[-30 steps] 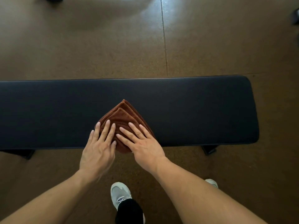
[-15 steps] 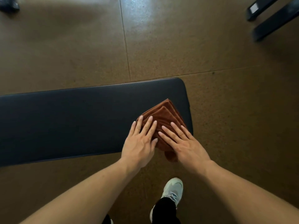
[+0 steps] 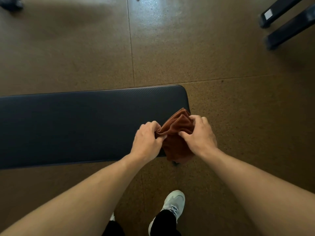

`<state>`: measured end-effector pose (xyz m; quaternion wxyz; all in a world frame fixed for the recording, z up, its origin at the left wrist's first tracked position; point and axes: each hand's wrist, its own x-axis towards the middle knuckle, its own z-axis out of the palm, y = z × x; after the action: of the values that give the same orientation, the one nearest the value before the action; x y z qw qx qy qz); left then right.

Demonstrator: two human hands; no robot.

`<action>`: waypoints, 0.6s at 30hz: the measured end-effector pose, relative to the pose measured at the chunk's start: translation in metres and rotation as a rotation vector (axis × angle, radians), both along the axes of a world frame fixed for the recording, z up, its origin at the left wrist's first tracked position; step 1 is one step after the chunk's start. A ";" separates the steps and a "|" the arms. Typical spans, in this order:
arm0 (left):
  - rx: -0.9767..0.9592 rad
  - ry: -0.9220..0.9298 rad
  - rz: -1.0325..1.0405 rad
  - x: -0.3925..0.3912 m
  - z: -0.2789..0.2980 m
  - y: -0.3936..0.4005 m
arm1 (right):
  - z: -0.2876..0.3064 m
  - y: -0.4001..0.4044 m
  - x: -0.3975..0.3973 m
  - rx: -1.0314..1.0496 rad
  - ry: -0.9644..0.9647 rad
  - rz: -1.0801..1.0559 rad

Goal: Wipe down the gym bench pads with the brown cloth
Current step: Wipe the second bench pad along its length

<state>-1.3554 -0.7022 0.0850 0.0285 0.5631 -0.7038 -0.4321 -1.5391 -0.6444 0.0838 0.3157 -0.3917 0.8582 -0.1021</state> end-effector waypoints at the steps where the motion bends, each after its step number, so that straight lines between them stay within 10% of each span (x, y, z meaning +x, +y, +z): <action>1: 0.109 0.119 0.045 0.004 0.003 0.004 | -0.001 -0.001 0.002 0.017 -0.015 -0.003; 9: 0.296 0.400 -0.024 0.026 0.045 0.010 | 0.032 -0.010 0.006 0.123 -0.258 0.230; 18: -0.106 0.420 0.005 0.035 0.130 -0.050 | 0.121 -0.065 0.020 -0.066 -0.421 0.129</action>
<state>-1.3208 -0.7527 0.2155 0.2052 0.4603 -0.7029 -0.5020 -1.5190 -0.7094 0.2053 0.4810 -0.4257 0.7427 -0.1893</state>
